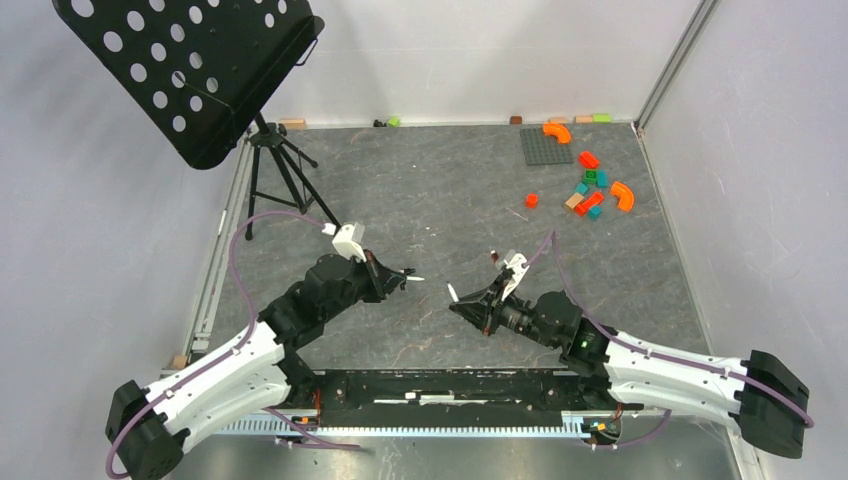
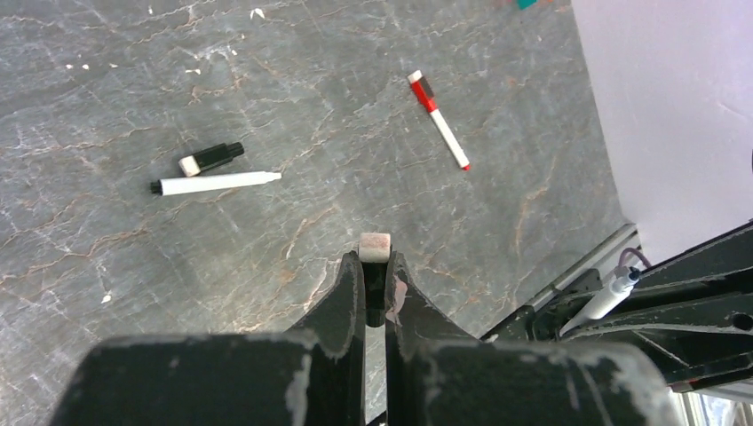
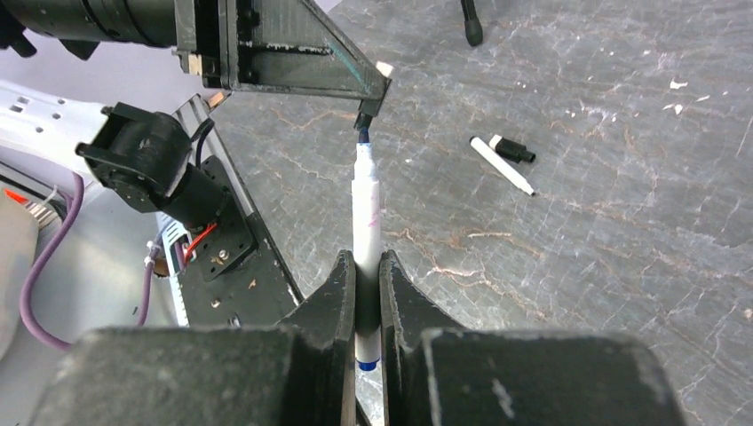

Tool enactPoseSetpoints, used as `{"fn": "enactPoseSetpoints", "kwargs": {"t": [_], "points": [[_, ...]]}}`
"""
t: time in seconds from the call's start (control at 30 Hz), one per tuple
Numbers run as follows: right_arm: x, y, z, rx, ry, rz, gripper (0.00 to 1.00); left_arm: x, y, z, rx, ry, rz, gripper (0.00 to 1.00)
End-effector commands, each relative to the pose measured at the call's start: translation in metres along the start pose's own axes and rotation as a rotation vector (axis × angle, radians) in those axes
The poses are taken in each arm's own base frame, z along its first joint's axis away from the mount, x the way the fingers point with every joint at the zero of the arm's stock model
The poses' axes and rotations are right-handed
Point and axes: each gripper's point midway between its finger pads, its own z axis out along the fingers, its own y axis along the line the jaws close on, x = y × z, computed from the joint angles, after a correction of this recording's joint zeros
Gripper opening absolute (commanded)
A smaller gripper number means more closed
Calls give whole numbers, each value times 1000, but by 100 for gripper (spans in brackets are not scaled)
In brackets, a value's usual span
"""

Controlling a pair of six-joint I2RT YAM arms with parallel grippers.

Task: Insert the pens into the pen caps

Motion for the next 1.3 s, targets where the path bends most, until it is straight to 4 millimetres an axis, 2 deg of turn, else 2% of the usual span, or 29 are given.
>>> {"fn": "enactPoseSetpoints", "kwargs": {"t": [0.0,0.13,0.27,0.33,0.43,0.57,0.8,0.97,1.27], "points": [[-59,21,7,-14,-109,-35,0,-27,-30,-7,88,-63,-29,2],[-94,28,13,17,-145,-62,0,-40,-43,-13,107,-79,-15,2],[-113,35,19,23,-161,-57,0,-55,-61,-24,180,-121,8,2],[-109,40,20,-17,-179,-30,0,-62,-70,-32,237,-158,13,2],[-92,49,16,-118,-208,11,0,-68,-79,-42,310,-218,-2,2],[-72,58,13,-197,-183,20,0,-69,-93,-60,462,-284,-26,2],[-46,73,8,-276,-167,73,0,-72,-106,-82,619,-367,-40,2],[-40,85,15,-301,-153,52,0,-68,-112,-90,701,-381,-57,2],[-51,97,24,-316,-171,6,0,-62,-125,-106,853,-391,-68,2]]}}
